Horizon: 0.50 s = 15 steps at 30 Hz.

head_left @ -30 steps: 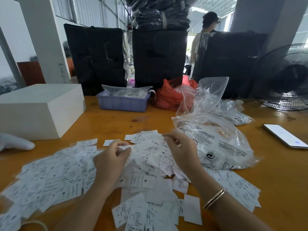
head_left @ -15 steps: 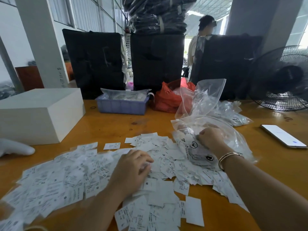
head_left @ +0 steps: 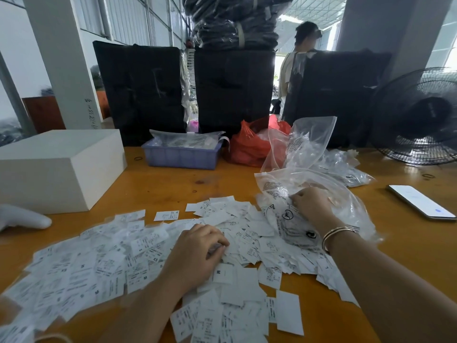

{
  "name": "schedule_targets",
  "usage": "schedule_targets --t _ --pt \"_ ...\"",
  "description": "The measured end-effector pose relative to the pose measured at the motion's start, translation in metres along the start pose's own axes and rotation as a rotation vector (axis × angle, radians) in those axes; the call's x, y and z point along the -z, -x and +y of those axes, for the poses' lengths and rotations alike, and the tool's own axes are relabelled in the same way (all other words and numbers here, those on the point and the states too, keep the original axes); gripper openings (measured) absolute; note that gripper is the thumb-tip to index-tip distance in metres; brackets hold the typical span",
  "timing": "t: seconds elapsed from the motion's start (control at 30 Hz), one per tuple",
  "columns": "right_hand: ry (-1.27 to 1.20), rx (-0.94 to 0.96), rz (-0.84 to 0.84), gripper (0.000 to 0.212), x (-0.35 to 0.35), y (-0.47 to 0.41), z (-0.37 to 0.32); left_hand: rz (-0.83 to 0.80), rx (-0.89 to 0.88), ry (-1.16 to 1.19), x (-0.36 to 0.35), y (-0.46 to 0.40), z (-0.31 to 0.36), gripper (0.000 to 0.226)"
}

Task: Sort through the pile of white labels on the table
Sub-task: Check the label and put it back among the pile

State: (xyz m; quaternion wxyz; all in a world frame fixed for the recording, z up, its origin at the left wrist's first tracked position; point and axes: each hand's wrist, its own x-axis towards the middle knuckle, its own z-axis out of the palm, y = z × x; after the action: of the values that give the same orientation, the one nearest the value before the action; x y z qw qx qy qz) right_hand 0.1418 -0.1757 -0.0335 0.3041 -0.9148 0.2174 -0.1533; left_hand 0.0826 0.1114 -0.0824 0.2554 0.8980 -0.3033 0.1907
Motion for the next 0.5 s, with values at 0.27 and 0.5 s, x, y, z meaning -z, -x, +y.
schedule_targets --t 0.27,0.5 --pt "-0.025 0.267 0.317 0.029 0.013 0.023 -0.022 -0.005 0.028 -0.002 0.002 -0.001 0.0 0.016" --pt "-0.675 0.438 -0.193 0.016 -0.01 0.092 -0.07 0.231 0.129 0.101 0.009 -0.001 0.006 0.053"
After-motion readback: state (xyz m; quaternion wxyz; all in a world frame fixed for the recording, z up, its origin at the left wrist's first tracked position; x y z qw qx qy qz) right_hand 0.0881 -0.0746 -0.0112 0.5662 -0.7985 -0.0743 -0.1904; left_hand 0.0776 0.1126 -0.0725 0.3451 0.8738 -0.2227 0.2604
